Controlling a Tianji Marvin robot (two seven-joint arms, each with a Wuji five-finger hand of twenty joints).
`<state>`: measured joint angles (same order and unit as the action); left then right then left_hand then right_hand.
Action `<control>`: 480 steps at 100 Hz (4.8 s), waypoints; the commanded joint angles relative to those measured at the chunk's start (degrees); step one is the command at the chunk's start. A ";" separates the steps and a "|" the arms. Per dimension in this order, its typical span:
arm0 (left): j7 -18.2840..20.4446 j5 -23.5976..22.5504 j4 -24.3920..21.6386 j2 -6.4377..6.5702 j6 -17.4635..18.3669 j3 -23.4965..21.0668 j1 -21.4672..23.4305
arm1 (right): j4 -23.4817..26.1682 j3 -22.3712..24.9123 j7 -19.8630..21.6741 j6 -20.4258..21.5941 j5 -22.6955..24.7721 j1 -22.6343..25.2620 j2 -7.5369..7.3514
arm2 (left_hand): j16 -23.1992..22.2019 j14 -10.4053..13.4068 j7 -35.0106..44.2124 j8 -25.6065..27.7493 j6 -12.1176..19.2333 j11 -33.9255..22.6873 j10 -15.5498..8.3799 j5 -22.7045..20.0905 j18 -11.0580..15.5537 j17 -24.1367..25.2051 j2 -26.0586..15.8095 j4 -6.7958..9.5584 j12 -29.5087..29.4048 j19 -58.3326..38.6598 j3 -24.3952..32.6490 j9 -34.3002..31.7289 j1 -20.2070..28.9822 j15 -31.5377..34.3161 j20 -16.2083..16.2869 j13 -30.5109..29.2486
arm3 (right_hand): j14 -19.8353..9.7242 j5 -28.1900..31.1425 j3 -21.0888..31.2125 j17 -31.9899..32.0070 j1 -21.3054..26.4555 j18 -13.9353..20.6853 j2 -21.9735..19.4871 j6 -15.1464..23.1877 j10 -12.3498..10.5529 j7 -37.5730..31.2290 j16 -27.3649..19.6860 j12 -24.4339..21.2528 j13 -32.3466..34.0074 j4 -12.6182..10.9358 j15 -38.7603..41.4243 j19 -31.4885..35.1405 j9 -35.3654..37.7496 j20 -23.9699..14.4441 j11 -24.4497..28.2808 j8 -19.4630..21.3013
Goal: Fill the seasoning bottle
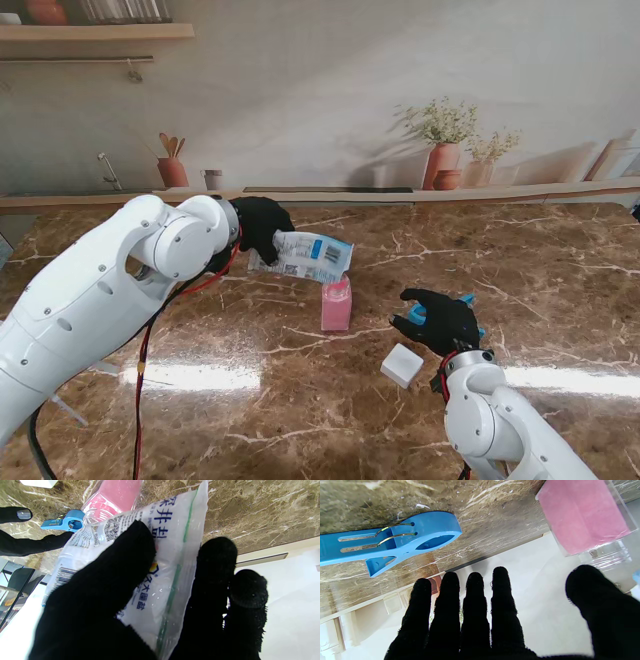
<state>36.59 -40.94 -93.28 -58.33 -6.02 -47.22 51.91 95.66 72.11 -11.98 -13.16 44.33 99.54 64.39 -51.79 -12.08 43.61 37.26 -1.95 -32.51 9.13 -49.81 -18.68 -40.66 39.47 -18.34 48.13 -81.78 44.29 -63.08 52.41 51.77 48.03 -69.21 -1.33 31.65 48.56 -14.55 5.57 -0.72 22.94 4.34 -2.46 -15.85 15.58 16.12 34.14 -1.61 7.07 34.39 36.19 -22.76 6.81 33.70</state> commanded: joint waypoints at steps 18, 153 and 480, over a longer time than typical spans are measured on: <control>0.53 -0.35 -0.02 -0.31 -1.75 2.55 -2.86 | -0.38 0.47 0.15 -0.05 -0.50 1.16 0.29 | 0.44 1.65 16.07 3.00 8.58 -8.18 -4.86 -3.44 0.48 -2.24 -11.88 1.67 3.77 -4.02 13.03 -4.41 3.34 3.75 -0.76 -2.89 | 0.21 -1.21 0.01 0.80 -0.88 0.20 -0.53 0.80 0.29 -0.28 -0.69 -0.80 -1.96 -1.35 0.30 -0.47 -1.19 1.00 0.44 -0.67; 3.59 -0.27 0.74 -0.37 -1.11 10.26 -10.01 | -1.18 1.10 -0.40 0.15 -1.94 1.53 0.55 | 2.71 3.22 16.89 3.15 14.90 -15.49 -6.59 4.14 1.22 -3.50 -15.76 3.54 2.78 -7.28 -0.44 -5.57 -1.66 11.79 -1.00 -3.05 | 0.67 0.03 0.66 0.92 -0.48 -0.44 -0.63 1.63 0.46 -0.93 0.16 -0.23 -1.63 -0.93 0.71 -0.05 -0.84 0.33 0.60 -0.72; -50.66 42.29 16.45 -15.10 29.03 -2.52 28.20 | 13.77 -6.54 -4.51 3.80 -8.51 -5.72 2.79 | -3.13 -2.01 19.35 14.76 13.04 1.41 -10.39 -1.41 2.57 22.37 -18.46 6.45 8.18 14.88 -3.62 5.65 14.31 -9.86 4.05 15.17 | -4.32 21.15 23.14 -31.43 32.97 -5.91 18.21 13.08 -5.38 -39.29 29.39 32.98 39.83 16.61 52.78 54.84 38.65 -18.95 29.67 0.92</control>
<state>-14.31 2.08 -76.56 -73.43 23.04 -49.88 79.87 109.23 66.38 -17.63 -9.86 35.50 94.16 67.02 -55.03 -14.01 50.67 49.34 0.31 -31.44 5.88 -41.44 -17.65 -19.29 26.94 -18.72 56.94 -67.82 29.20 -57.61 55.53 43.59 51.38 -55.88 -2.23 48.81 67.63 -44.19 35.05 -6.62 41.20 11.51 -3.44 -52.28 42.14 45.60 70.61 13.69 55.69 84.48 71.16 -42.87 31.28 28.90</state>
